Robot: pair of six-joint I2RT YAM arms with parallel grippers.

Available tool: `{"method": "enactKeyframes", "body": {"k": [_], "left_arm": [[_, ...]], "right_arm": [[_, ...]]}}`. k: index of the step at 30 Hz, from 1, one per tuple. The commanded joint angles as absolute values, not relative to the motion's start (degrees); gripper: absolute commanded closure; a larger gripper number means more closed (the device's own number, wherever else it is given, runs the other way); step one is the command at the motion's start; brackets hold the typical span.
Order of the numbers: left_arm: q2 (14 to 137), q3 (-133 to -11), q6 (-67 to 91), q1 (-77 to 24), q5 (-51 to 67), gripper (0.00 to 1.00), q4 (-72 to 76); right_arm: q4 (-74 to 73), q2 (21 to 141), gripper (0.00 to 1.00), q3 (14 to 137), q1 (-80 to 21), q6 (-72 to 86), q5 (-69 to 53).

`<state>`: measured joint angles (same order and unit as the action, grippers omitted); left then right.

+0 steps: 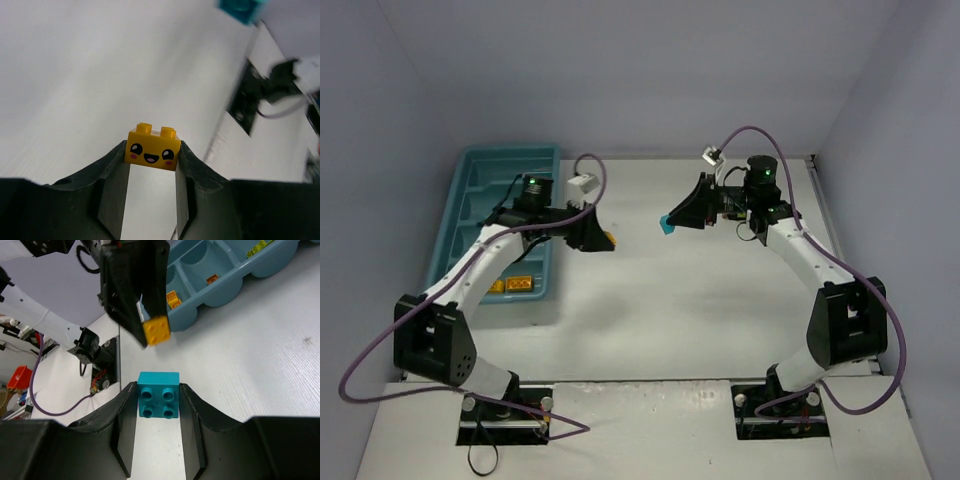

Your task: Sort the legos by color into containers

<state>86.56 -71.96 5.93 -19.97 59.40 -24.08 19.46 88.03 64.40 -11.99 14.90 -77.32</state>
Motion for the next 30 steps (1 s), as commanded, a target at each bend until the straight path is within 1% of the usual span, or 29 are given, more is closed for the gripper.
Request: {"method": "enactKeyframes", "body": {"k": [1,3,4,5,6,8,9,10,15,17,18,20,21,28,30], "left_arm": [[78.32,-68.31,12.11,-11.55,39.46,0.93,-22.76],[75.78,-67.5,13.97,-9.15,31.25,0.93,-26.53],[75.41,-67.59,14.76,-8.79,19.37,0.93,-28.54],[75.24,-67.5,15.55,-8.79,14.99,0.93,-31.09],[75.15,-66.98,17.12,-8.79,7.02,0.92,-32.85],[75.49,-66.36,18.1,-8.61,1.69,0.92,-33.66],[76.02,-65.84,19.15,-8.44,-3.2,0.91,-34.53],[76.03,-65.48,19.6,-8.18,-4.82,0.88,-34.54],[77.52,-63.99,21.79,-4.93,-7.21,0.77,-35.15],[77.87,-63.02,22.24,-3.96,-6.25,0.76,-35.42],[77.96,-62.84,22.32,-3.96,-6.24,0.74,-35.51],[78.57,-62.4,22.85,-3.96,-6.24,0.68,-36.3],[78.75,-62.14,23.29,-3.96,-6.24,0.62,-36.21],[79.1,-61.87,24.17,-3.96,-3.61,0.52,-36.03],[78.75,-62.75,24.34,-3.96,-2.29,0.51,-36.38]], "right_arm": [[22.07,87.01,1.0,65.48,-12.3,13.54,-75.51],[21.54,87.1,1.0,65.65,-12.3,13.19,-74.71],[21.27,87.19,1.0,65.65,-12.39,13.01,-74.18],[21.27,87.27,1.0,65.74,-12.39,12.83,-74.01],[21.27,87.45,1.0,65.83,-12.48,12.75,-73.57],[21.27,87.97,1.0,66.27,-12.48,12.66,-73.48],[21.18,88.07,1.0,66.44,-12.57,12.66,-73.48],[21.18,88.07,1.0,66.45,-12.57,12.66,-73.48],[20.74,88.07,1.0,66.36,-12.66,12.48,-73.39],[20.39,87.89,1.0,66.36,-12.66,12.13,-73.13],[20.3,87.8,1.0,66.18,-12.66,12.04,-73.04],[20.13,87.8,1.0,66.09,-12.74,11.95,-72.95],[20.13,87.8,1.0,66.09,-12.83,11.95,-72.86],[19.69,88.5,1.0,66.71,-13.8,11.78,-72.6],[19.6,88.59,1.0,66.8,-14.15,11.78,-72.42]]}}
